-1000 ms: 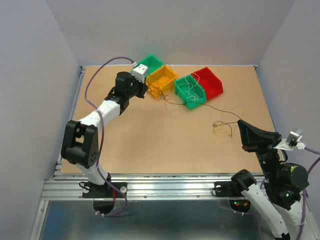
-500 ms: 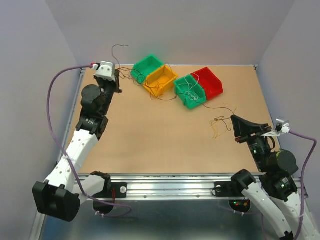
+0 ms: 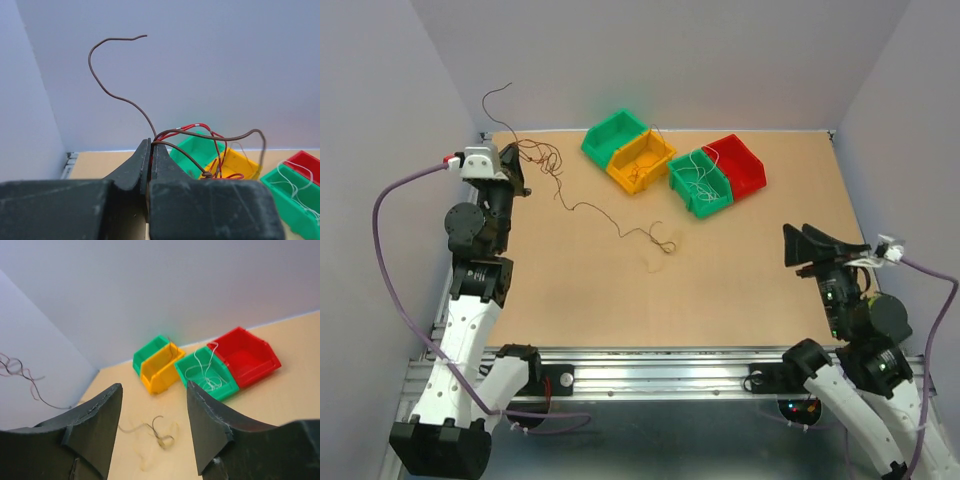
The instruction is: Untangle the cables
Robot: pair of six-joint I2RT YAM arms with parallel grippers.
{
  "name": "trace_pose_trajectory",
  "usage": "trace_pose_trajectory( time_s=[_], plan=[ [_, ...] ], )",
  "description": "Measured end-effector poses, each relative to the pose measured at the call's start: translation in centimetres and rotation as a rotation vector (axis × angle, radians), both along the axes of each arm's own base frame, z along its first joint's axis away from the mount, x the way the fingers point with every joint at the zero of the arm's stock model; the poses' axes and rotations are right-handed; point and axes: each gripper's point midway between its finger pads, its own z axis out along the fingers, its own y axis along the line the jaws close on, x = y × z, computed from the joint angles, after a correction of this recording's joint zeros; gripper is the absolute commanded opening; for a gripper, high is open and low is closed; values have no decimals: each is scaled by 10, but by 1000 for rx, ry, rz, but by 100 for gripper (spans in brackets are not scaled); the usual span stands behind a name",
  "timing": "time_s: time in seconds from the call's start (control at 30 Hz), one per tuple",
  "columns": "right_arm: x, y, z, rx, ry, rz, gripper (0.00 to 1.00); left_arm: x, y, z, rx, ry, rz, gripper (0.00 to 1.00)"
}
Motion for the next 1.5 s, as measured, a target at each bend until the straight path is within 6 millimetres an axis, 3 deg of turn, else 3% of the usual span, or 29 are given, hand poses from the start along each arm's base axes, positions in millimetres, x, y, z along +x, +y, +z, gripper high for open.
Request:
trace_pose_trajectory(
  time_s=[0.1,0.13,0.23,0.5,0.67,0.87,1.0,1.13,1.33,1.5],
  plan=[
    [21,26,-22,-91,90,67,64,-7,-19,-3,26,-18,-105,0],
    [27,36,-30,-127,121,97,72,-10,-26,-4,39,-21,-144,0],
    [41,65,-52,-223,195,197,82,-15,-42,-4,70,-30,-237,0],
    [83,156,-124,-472,328,560,86,-33,-55,10,98,-82,-314,0],
    [100,201,-163,-517,320,750,88,-39,-64,22,119,-85,-371,0],
    [111,237,-161,-498,185,881,89,-65,-88,86,162,-189,-522,0],
    [114,259,-156,-497,117,936,90,-102,-101,161,208,-332,-615,0],
    [122,294,-148,-499,26,1000,92,-142,-109,216,228,-456,-691,0],
    [115,333,-154,-461,-107,1121,91,-187,-117,256,204,-553,-804,0],
    [94,362,-157,-453,-180,1239,90,-178,-117,268,146,-553,-823,0]
  ],
)
